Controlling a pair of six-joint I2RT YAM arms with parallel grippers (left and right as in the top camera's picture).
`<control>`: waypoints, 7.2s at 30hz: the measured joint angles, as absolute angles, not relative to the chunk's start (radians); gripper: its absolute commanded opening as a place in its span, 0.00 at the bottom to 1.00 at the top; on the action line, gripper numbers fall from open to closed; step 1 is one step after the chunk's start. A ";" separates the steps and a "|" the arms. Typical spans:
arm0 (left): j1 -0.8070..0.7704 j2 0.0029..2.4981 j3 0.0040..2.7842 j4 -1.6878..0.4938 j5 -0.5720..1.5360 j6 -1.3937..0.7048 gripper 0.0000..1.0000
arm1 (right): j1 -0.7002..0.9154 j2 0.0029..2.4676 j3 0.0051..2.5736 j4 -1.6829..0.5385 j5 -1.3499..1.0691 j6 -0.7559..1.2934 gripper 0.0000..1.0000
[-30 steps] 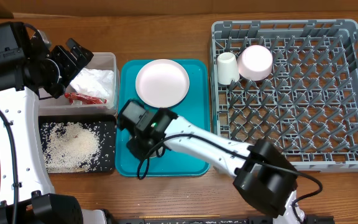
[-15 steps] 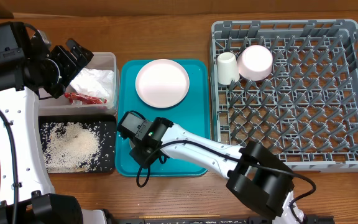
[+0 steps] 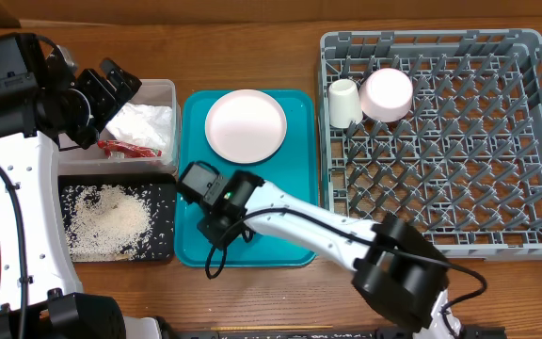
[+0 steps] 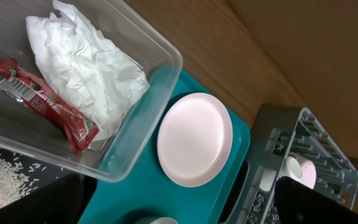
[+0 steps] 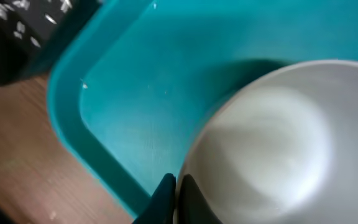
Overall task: Sort waste into correct bins and load items into the dishwasher
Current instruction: 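Grasp the small white bowl rim with the right gripper, then carry the white bowl into the rack and set it down, then open the right gripper and withdraw from the white bowl, then lower the right gripper to the chopstick on the table beside the tray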
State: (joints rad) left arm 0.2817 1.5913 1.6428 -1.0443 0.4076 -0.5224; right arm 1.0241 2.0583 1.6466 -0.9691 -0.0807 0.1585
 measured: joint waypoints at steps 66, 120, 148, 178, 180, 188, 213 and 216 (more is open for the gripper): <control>0.282 1.591 1.643 -1.044 0.408 -0.522 1.00 | -0.133 1.744 1.037 -0.543 -1.533 -0.078 0.04; 0.282 1.591 1.643 -1.044 0.408 -0.522 1.00 | 0.244 1.520 1.401 -1.086 -0.466 0.087 0.58; 0.282 1.591 1.643 -1.044 0.408 -0.522 1.00 | 0.482 1.586 1.413 -1.041 -0.291 0.175 1.00; 0.282 1.591 1.643 -1.044 0.407 -0.522 1.00 | 0.560 1.819 1.392 -0.875 0.141 0.312 0.12; 0.282 1.591 1.643 -1.044 0.408 -0.522 1.00 | 0.540 1.819 1.392 -0.865 0.138 0.325 0.12; 0.282 1.591 1.643 -1.044 0.407 -0.522 1.00 | 0.472 1.819 1.392 -0.872 0.094 0.343 0.12; 0.282 1.591 1.643 -1.044 0.408 -0.522 1.00 | 0.433 1.819 1.388 -0.811 0.052 0.294 0.17; 0.282 1.591 1.643 -1.044 0.408 -0.522 1.00 | 0.433 1.819 1.371 -0.803 0.058 0.295 0.17</control>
State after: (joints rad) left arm 0.2817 1.5913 1.6428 -1.0439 0.4076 -0.5224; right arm 0.4328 1.8187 1.3708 -0.8028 0.0578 0.2947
